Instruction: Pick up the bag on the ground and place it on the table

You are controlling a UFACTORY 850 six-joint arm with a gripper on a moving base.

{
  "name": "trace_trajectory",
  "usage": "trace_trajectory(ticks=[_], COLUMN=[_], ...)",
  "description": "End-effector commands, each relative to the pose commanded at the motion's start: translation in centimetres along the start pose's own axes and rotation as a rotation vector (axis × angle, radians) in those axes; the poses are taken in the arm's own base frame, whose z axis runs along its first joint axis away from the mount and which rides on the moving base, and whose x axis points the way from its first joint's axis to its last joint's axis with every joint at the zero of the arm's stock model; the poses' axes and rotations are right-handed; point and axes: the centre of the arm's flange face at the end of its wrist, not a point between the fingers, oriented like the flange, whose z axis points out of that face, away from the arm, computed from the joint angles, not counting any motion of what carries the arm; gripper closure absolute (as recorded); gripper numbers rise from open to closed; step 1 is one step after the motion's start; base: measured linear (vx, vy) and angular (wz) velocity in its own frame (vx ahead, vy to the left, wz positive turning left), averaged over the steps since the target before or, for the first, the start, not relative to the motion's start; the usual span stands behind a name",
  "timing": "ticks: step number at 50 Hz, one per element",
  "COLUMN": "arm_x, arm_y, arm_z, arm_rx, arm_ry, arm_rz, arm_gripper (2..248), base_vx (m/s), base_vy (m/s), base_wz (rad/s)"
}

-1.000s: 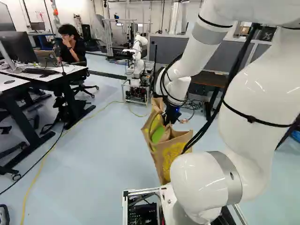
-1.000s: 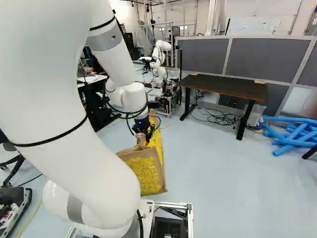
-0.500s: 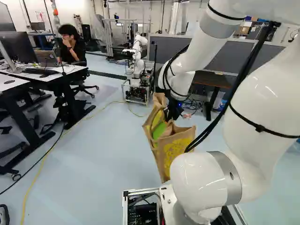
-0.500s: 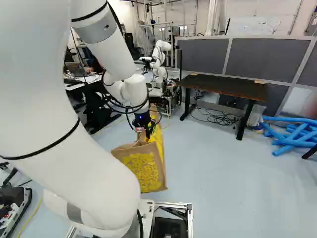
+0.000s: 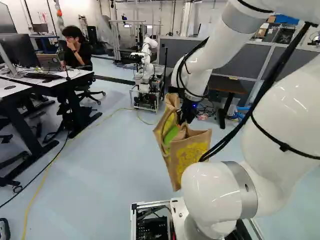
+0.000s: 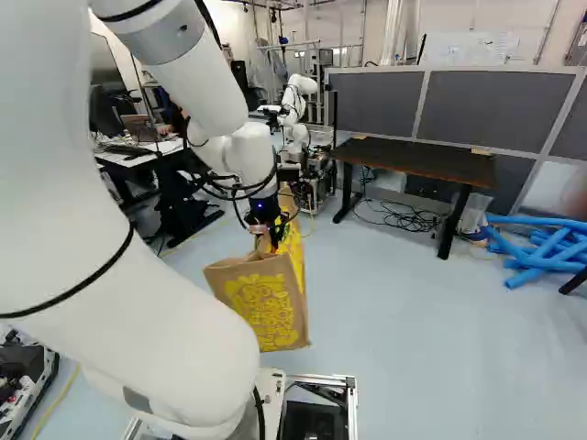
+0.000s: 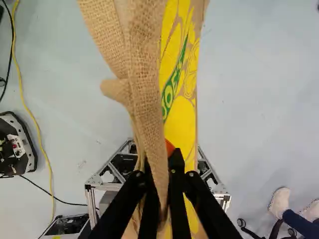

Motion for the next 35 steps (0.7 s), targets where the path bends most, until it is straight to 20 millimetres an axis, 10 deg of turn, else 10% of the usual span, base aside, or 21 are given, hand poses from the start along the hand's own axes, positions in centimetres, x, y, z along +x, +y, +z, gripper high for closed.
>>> trace_trajectory(ticks=[35], arm_x=[0.5], arm_y=[0.8], arm_z=[-5.0], arm_rx=[0.005], arm_ry=[0.005], arm_rz=[0.022], arm_gripper=[227], base_vx=[0.0], base_vy=[0.0], base_wz=[0.0])
